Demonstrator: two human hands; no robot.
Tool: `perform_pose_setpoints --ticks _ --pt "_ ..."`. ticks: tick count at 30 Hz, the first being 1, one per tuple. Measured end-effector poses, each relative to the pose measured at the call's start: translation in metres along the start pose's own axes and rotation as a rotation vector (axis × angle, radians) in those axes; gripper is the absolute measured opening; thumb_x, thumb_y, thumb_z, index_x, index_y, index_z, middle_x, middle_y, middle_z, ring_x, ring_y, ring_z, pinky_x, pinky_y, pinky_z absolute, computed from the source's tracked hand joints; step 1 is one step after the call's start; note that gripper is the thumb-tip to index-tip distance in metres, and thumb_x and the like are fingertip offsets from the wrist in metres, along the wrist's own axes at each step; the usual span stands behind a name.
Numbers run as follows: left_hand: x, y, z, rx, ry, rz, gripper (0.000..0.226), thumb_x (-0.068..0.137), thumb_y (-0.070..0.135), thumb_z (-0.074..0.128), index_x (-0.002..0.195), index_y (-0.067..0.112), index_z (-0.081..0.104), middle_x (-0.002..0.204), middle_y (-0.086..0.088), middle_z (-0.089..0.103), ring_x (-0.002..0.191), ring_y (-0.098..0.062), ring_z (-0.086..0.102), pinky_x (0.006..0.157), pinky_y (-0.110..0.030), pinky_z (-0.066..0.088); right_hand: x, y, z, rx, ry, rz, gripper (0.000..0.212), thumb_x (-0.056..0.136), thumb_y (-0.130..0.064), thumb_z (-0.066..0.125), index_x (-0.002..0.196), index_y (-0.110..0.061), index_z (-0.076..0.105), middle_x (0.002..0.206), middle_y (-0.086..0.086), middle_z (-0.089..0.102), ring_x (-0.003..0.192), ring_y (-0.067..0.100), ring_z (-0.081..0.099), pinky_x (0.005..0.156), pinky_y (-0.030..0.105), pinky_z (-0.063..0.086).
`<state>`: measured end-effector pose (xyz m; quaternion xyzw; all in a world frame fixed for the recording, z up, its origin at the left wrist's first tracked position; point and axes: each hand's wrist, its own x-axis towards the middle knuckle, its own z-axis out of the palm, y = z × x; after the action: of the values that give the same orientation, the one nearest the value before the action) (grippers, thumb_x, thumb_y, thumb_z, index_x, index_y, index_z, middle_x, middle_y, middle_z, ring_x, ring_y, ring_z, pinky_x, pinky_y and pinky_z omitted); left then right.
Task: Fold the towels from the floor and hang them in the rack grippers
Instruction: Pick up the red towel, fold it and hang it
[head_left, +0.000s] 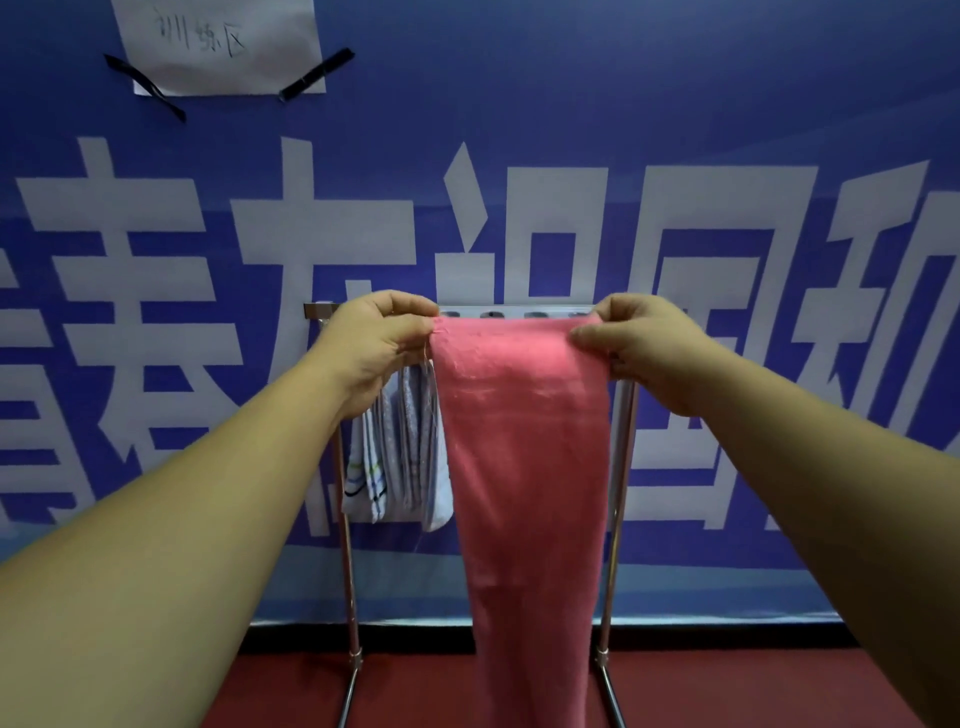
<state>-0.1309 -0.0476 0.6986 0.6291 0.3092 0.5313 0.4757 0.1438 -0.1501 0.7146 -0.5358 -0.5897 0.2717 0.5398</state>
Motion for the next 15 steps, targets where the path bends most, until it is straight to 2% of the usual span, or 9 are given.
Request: perform_pose_setpoints --ticks 2,6,10,13,15 --pt "-0.001 -0.010 0.006 0.103 -0.001 -0.038 0.014 0.095 -0.003 0.073 0.108 0.002 0.073 0.107 -0.017 0.078 0.094 -0.027 0.077 0.079 -0.031 0.064 0.000 0.015 0.003 -0.136 0.036 0.062 0.013 0.095 -0.007 0.076 0.090 -0.006 0.064 0.075 0.007 0.066 0.055 0.007 0.066 0.054 0.021 0.055" --pt "0.002 -0.026 0.017 0.091 0.033 -0.062 0.015 0.094 -0.004 0.074 0.109 -0.001 0.072 0.112 -0.016 0.076 0.100 -0.029 0.078 0.081 -0.034 0.065 0.007 0.031 0.002 -0.137 0.112 0.079 0.014 0.095 -0.007 0.076 0.090 -0.007 0.063 0.079 0.008 0.069 0.057 0.008 0.069 0.056 0.022 0.057" --pt "0.006 -0.033 0.020 0.095 0.032 -0.057 0.013 0.094 -0.002 0.075 0.107 0.001 0.073 0.109 -0.016 0.077 0.097 -0.029 0.079 0.085 -0.038 0.066 0.010 0.037 -0.005 -0.155 0.111 0.063 0.011 0.096 -0.007 0.075 0.094 -0.006 0.064 0.080 0.008 0.071 0.069 0.016 0.073 0.062 0.028 0.061" --pt "0.005 -0.035 0.020 0.091 0.021 -0.052 0.013 0.096 -0.002 0.073 0.109 0.001 0.072 0.103 -0.014 0.078 0.094 -0.027 0.079 0.086 -0.037 0.066 0.010 0.040 -0.007 -0.196 0.111 0.047 0.010 0.095 -0.009 0.076 0.095 -0.005 0.066 0.086 0.011 0.074 0.081 0.026 0.077 0.073 0.039 0.066" --pt "0.004 -0.037 0.020 0.093 0.012 -0.054 0.013 0.096 -0.003 0.072 0.109 0.001 0.072 0.103 -0.013 0.079 0.095 -0.026 0.079 0.084 -0.035 0.066 0.008 0.043 -0.007 -0.282 0.094 0.056 0.010 0.095 -0.008 0.076 0.094 -0.006 0.067 0.089 0.013 0.074 0.085 0.028 0.076 0.077 0.040 0.066"
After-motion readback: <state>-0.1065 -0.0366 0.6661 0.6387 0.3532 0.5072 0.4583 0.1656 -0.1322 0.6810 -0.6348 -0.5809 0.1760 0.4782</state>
